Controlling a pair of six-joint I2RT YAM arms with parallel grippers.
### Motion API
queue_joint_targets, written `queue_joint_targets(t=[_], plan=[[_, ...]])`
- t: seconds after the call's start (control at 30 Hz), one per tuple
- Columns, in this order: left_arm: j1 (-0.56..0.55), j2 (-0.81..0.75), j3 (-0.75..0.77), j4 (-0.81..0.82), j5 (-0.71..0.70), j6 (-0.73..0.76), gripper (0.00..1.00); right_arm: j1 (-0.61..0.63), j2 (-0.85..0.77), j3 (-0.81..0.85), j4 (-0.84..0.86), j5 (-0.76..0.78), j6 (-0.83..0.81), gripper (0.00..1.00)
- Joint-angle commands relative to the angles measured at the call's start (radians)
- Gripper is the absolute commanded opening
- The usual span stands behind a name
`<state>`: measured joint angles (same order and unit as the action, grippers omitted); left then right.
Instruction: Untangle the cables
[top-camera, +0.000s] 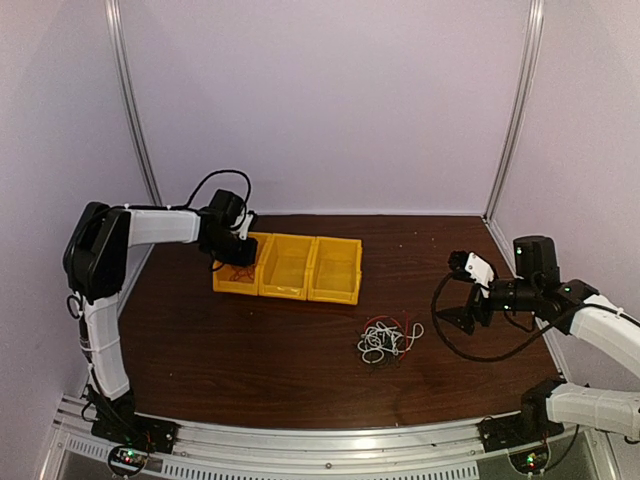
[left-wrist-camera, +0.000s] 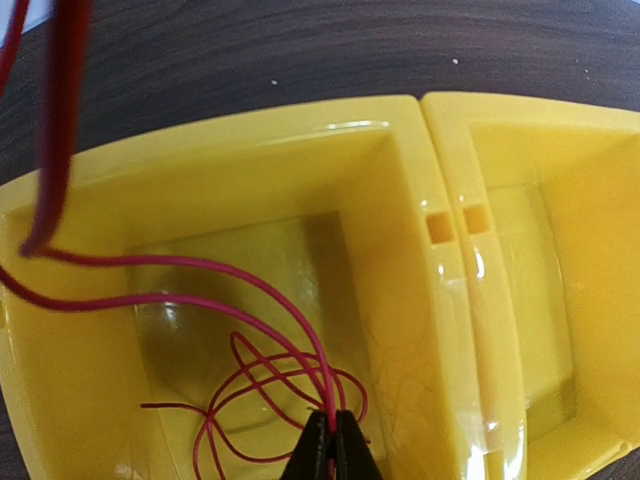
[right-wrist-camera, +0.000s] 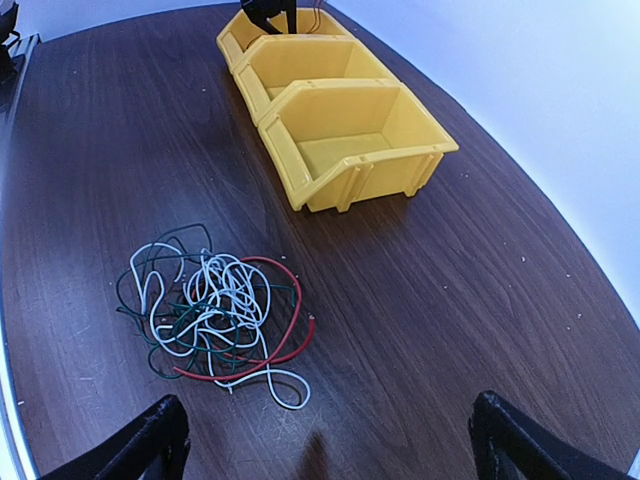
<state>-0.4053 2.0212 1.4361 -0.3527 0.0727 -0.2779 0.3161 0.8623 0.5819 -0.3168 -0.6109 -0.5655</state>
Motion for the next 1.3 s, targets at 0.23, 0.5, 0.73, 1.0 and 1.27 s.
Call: queue_joint_targets(t=[0.23, 0.5, 0.73, 1.0, 1.27], plan=[[-0.001, -0.077, 0.098, -0.160, -0.029, 0.050, 0.41, -0.006, -0.008, -0.012, 0.015, -0.020, -0.008, 0.99], [-0.003, -0.246, 0.109, -0.269, -0.088, 0.083, 0.51, -0.006, -0.014, -0.015, 0.011, -0.017, -0.014, 0.99], [-0.139, -0.446, -0.004, -0.127, 0.079, 0.176, 0.49, -0.006, 0.016, 0.002, 0.021, 0.030, 0.005, 0.95], [-0.447, -0.516, -0.274, 0.241, 0.147, 0.115, 0.48, -0.006, 0.169, 0.081, -0.032, 0.024, 0.024, 0.79], [-0.575, -0.473, -0.430, 0.496, 0.160, 0.014, 0.47, -0.003, 0.472, 0.233, -0.084, -0.071, 0.019, 0.72]])
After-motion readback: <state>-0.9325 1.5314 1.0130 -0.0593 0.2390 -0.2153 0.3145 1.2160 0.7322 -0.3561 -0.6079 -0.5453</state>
